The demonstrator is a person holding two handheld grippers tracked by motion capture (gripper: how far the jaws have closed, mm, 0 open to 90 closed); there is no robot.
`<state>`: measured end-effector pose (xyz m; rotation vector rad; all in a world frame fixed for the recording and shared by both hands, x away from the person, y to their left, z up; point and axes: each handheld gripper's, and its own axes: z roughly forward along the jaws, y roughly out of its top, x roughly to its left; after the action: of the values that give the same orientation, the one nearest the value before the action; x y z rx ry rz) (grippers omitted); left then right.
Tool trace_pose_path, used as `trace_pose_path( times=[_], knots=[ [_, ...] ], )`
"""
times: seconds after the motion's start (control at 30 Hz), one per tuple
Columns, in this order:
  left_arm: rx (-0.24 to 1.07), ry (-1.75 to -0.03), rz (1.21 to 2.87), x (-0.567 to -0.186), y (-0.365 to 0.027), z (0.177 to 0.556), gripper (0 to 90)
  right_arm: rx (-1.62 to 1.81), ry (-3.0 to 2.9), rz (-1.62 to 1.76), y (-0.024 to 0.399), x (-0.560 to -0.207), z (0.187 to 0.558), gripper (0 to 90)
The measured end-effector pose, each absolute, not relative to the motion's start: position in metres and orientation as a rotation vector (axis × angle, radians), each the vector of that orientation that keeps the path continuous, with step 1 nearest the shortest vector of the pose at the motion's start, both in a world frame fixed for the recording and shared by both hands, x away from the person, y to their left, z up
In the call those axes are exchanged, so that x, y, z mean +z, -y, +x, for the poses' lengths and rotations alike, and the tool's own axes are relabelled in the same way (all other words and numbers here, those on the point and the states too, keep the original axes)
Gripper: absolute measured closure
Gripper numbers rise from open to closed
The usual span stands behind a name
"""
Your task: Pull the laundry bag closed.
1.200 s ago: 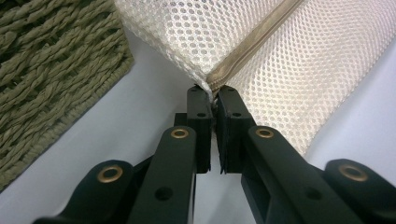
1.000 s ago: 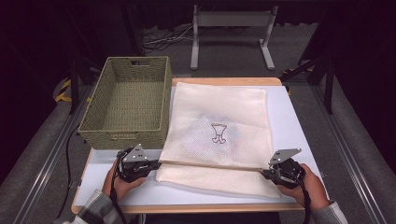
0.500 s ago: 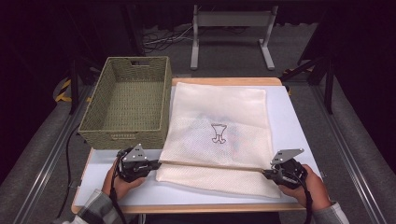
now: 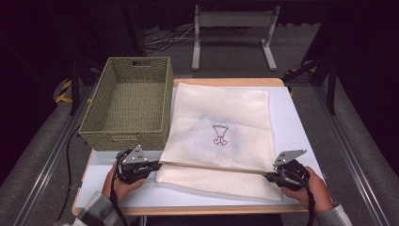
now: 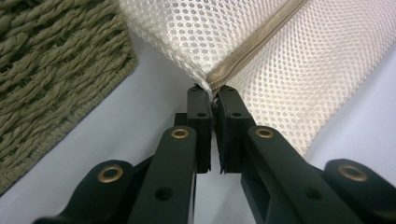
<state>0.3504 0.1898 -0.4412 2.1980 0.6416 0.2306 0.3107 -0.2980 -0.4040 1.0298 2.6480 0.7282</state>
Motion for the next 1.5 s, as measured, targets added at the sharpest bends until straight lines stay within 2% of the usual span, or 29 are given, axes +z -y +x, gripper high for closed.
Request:
trace_pose_path(
  times=[0.77,1.03,1.5],
  knots=[
    [0.266,-0.638,2.237,-0.440,-0.188,0.347,85.8,0.693,-2.649,1.005,0.293,-0.402,0.307,87.6],
    [0.285,-0.594,2.210,-0.438,-0.187,0.341,85.2,0.646,-2.658,0.967,0.289,-0.399,0.307,87.3],
    [0.285,-0.616,2.102,-0.429,-0.193,0.336,84.7,0.564,-2.738,0.969,0.284,-0.404,0.310,87.4]
  ],
)
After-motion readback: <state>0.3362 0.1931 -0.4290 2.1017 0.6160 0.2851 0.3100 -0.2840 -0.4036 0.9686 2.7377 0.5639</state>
